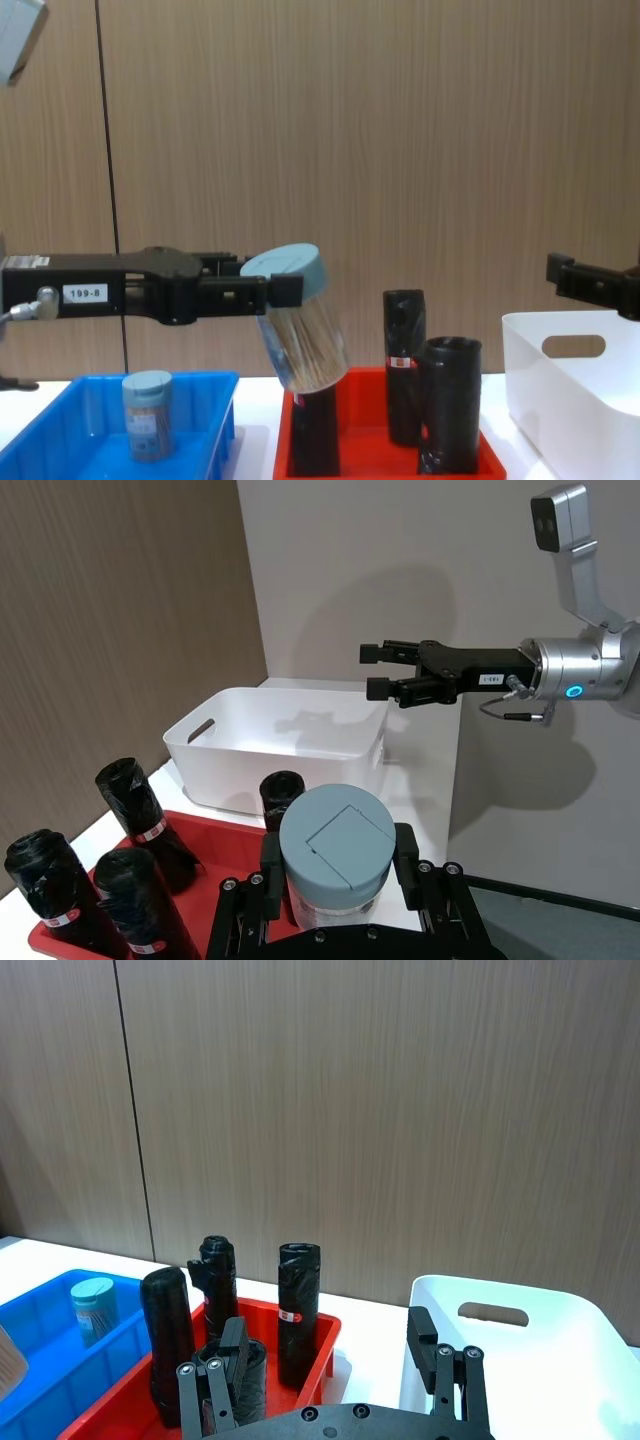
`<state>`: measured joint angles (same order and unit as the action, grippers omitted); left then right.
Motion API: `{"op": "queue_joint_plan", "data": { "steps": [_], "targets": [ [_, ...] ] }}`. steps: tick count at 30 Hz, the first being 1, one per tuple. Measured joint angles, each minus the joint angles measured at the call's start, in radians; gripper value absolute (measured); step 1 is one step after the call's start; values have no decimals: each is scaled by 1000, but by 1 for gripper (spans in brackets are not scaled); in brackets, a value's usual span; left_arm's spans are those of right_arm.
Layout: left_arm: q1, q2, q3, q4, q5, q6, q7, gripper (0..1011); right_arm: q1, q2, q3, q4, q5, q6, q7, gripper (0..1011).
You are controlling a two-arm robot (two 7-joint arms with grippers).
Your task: Pick the cotton swabs from the blue box and place them into the white box.
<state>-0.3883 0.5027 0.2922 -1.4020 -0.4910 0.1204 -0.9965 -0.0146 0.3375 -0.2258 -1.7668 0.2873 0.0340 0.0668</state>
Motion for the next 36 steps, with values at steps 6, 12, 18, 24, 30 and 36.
{"op": "queue_joint_plan", "data": {
  "steps": [6, 12, 18, 24, 30, 36],
  "targets": [
    [-2, 2, 1, 3, 1, 0, -13, 660, 0, 0, 0, 0, 0, 0, 4, 1002],
    [-3, 4, 2, 4, 2, 0, -20, 660, 0, 3, 2, -1, 0, 0, 22, 1002],
    [-4, 4, 3, 5, 3, 1, -25, 660, 2, 13, 7, -5, 7, 10, 62, 1002],
    [-4, 5, 3, 6, 4, 1, -27, 660, 7, 28, 14, -9, 23, 35, 116, 1001],
    [-5, 5, 3, 6, 4, 1, -29, 660, 17, 44, 19, -12, 41, 66, 185, 1002],
    [-5, 6, 3, 6, 4, 1, -30, 660, 36, 61, 23, -12, 55, 107, 278, 1002]
  ]
}}
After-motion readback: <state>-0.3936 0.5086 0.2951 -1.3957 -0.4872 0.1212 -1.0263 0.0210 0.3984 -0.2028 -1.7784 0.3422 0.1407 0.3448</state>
